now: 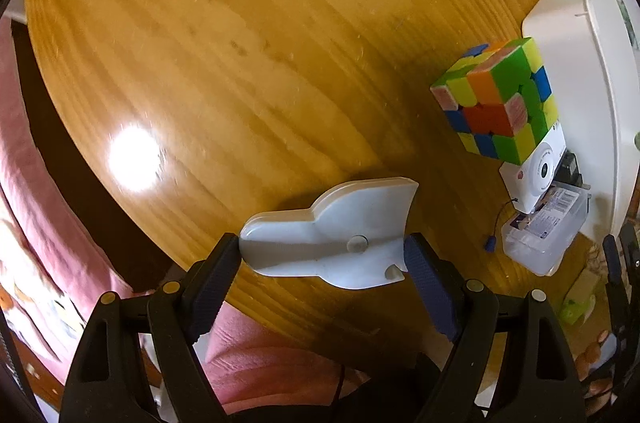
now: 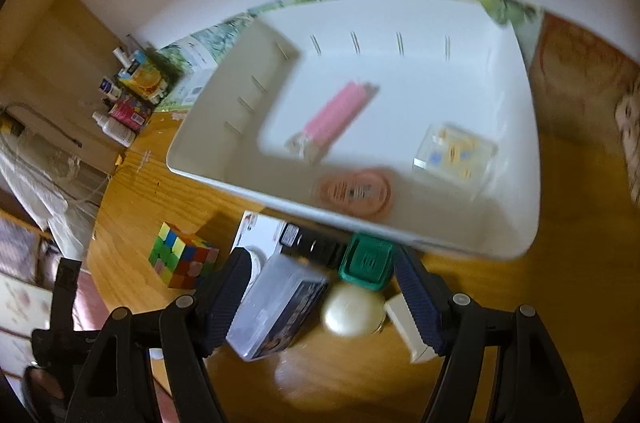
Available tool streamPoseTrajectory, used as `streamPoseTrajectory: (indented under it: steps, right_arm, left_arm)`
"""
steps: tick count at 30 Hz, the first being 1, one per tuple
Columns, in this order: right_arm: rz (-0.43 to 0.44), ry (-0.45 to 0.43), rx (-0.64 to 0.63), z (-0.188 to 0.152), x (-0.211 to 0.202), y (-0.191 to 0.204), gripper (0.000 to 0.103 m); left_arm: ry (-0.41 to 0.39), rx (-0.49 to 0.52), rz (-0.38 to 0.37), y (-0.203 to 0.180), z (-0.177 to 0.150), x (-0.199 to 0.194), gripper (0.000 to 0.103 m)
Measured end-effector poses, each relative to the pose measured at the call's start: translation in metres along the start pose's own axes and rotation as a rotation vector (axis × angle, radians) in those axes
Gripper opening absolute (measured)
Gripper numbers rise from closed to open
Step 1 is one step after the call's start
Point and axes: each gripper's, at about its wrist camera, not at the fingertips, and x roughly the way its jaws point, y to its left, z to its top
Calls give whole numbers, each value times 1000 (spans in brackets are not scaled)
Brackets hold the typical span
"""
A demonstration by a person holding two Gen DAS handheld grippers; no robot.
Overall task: Organize rigid objects
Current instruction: 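Hold the white plastic piece in the left tool while the right tool withdraws, then grasp the clear plastic box with the right tool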
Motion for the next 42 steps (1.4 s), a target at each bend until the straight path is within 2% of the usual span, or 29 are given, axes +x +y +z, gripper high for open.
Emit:
streamPoseTrajectory:
  steps: [8, 20, 29, 31, 35, 39, 42]
  right_arm:
    - [19, 76, 172, -12, 13, 2, 75]
    - [-1, 177, 374, -35, 52, 15, 75]
    - [-19, 181, 481, -48, 68, 19, 74]
    - [-19, 174, 499, -51, 70, 20, 68]
    - [-20, 168, 537, -58, 74, 18, 64]
    - [-12, 157, 569, -64, 75, 15, 55]
    - [-13, 135, 576, -66, 72, 14, 53]
  left_arm:
    - [20, 114, 8, -7, 9, -9, 85]
    - [89, 315, 54, -23, 31, -14, 85]
    - [130, 465, 105, -40, 60, -14, 85]
    - [139, 500, 115, -45, 65, -13, 85]
    - [145, 564, 139, -61, 72, -9, 85]
    - [147, 603, 155, -68, 82, -10, 85]
    - [146, 637, 167, -83, 88, -10, 85]
